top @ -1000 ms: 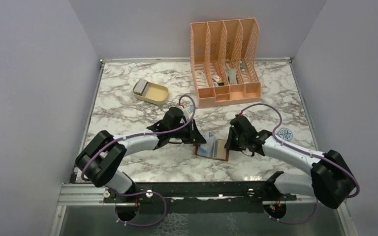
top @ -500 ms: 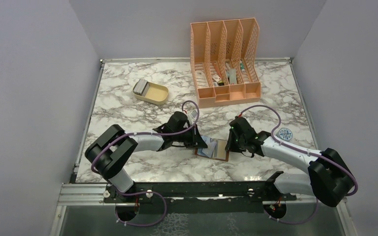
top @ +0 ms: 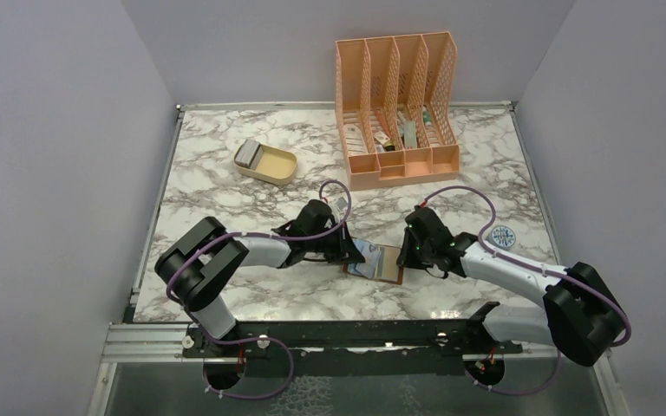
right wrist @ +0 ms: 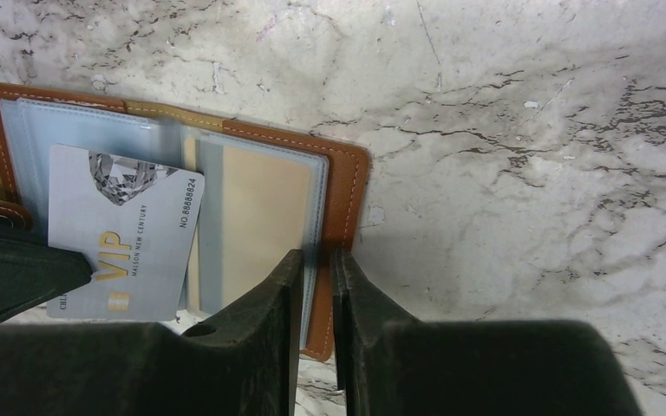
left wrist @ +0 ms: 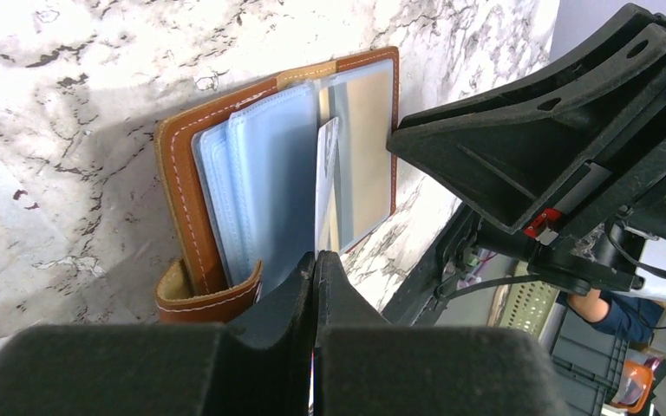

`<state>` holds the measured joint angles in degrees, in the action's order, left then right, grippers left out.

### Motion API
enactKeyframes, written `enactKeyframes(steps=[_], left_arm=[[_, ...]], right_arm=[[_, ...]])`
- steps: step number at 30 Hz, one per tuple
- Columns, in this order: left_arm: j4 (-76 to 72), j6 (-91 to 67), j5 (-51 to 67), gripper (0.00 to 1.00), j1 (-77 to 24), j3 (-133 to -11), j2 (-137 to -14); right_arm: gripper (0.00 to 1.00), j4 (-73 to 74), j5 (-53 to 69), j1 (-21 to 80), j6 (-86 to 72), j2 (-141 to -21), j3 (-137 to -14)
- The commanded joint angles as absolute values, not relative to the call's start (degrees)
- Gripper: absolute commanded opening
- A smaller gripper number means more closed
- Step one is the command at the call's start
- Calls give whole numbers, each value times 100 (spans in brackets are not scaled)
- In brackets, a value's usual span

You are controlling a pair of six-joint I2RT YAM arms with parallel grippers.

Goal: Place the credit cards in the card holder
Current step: Insert the credit card into the card holder.

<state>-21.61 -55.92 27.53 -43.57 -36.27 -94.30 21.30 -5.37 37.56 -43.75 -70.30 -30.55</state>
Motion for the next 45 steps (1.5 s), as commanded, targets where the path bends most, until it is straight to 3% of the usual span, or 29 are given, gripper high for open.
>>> enactKeyframes(steps=[1, 45], left_arm=[[-2294, -5678, 2459, 0, -4420, -3512, -9487], [-2294, -5962, 1503, 0, -4750, -3639, -9589]], right_arm=[[18, 2039, -694, 3796, -4377, -6953, -2945], [18, 1920, -490, 3796, -4464, -6853, -2816]])
